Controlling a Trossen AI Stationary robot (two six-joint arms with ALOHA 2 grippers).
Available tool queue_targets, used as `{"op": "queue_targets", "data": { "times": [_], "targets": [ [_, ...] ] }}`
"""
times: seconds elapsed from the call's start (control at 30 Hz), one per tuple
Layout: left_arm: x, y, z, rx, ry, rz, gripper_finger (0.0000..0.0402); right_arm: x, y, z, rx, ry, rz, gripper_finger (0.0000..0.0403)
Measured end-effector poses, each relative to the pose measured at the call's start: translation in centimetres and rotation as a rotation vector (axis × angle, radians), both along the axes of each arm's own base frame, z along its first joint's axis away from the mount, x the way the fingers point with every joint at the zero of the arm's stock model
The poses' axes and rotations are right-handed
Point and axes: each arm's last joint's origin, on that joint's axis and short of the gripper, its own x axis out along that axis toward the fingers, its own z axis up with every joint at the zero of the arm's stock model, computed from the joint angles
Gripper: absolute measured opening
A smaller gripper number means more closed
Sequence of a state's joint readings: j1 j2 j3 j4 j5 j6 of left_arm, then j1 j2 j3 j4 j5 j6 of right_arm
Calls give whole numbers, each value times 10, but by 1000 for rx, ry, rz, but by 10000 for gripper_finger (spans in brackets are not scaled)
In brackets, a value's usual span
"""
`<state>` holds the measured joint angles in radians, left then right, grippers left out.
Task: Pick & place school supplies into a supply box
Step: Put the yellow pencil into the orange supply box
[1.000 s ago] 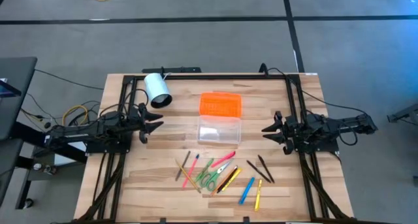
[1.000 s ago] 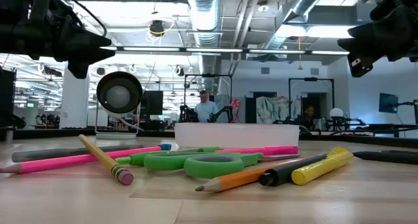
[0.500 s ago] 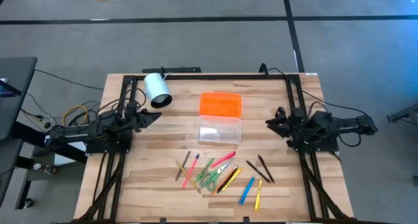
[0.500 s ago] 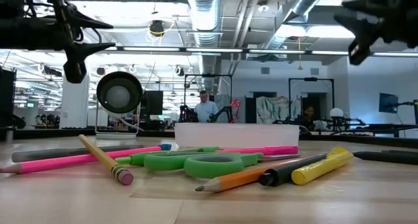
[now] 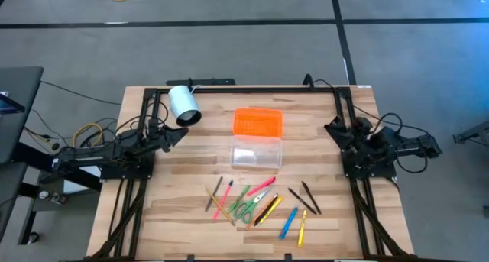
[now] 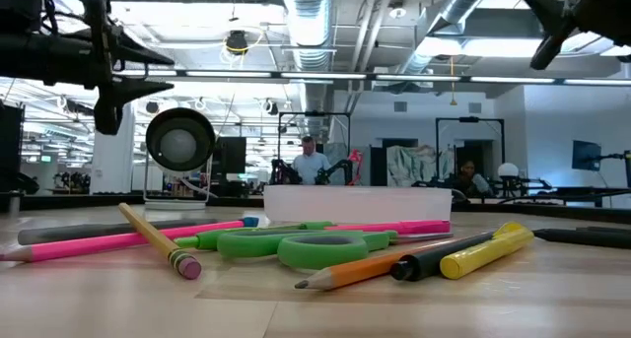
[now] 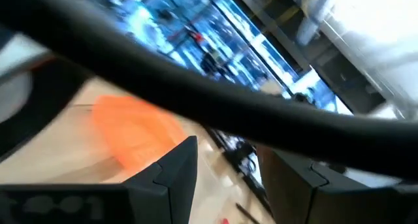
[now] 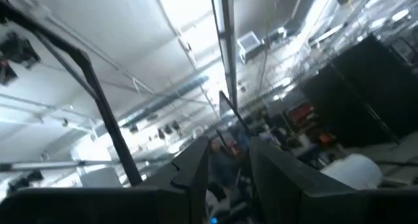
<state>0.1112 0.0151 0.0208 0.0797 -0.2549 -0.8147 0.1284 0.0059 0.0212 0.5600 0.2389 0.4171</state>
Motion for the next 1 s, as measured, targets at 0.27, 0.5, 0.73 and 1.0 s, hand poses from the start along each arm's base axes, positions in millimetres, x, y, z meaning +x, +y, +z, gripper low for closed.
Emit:
{"op": "queue_targets", "data": {
  "times": [0.27, 0.5, 0.73, 1.0],
  "targets": [
    [-6, -8, 34, 153, -317, -231, 148, -13, -3, 16, -58, -195, -118, 108],
    [3, -13, 84, 307, -287, -196, 148, -19, -3, 26, -61, -251, -114, 108],
    [53, -16, 132, 541, -86, -129, 148, -22, 0, 68, -221, -216, -96, 108],
    [105, -24, 142, 497, 176, -424, 148, 5, 3, 108, -316, 189, -64, 108]
  ]
}}
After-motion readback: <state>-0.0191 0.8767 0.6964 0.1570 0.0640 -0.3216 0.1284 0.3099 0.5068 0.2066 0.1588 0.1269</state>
